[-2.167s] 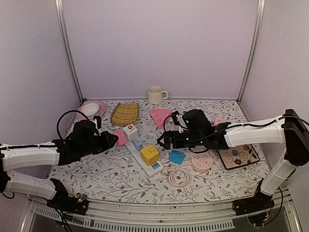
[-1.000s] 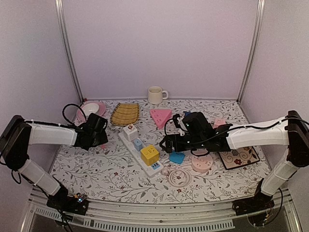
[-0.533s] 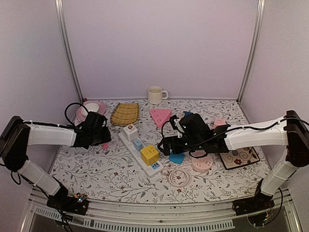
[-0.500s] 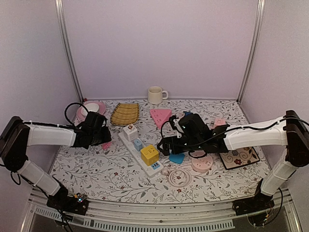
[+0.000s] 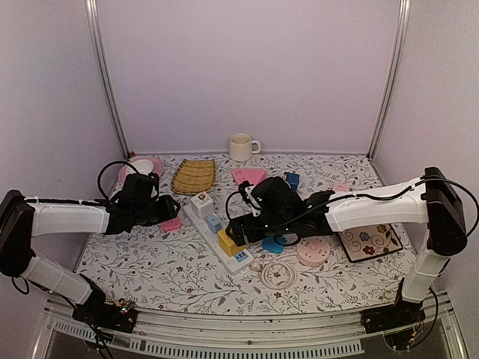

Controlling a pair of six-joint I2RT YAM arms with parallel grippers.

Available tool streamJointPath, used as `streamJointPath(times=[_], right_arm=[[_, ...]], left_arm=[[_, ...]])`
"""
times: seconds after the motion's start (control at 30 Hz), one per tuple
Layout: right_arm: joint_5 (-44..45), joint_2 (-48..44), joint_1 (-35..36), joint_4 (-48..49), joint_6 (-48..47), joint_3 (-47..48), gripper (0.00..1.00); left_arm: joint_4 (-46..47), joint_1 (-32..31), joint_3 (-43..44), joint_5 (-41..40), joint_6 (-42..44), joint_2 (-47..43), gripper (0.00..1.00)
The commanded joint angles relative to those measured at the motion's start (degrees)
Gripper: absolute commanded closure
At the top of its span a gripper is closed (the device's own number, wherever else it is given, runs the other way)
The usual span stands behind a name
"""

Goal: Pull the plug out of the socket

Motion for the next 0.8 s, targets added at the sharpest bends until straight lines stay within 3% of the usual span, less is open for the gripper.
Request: streamJointPath(times=[0.0, 0.27, 0.43, 0.63, 0.77], right_arm=[[3.7, 4.3, 2.4, -3.9, -2.8, 5.3, 0.00], [6.6, 11.4, 3.4, -7.8, -3.3, 10.8, 0.01], [8.1, 13.4, 4.1, -9.3, -3.3, 12.4, 0.07], [9.2, 13.4, 4.8, -10.1, -2.7, 12.1, 0.16], [9.2, 13.3, 5.5, -10.3, -2.5, 12.3, 0.21]], left_arm=[[6.0, -1.0, -2.2, 9.4, -1.4, -1.4, 0.57], [12.7, -5.4, -0.7, 16.1, -2.3, 0.4, 0.58], [16.5, -8.5, 1.7, 17.5, -2.6, 4.3, 0.62], [19.9, -10.6, 4.2, 19.4, -3.4, 9.9, 0.84], [21.3, -11.5, 5.0, 19.5, -3.6, 12.7, 0.92]])
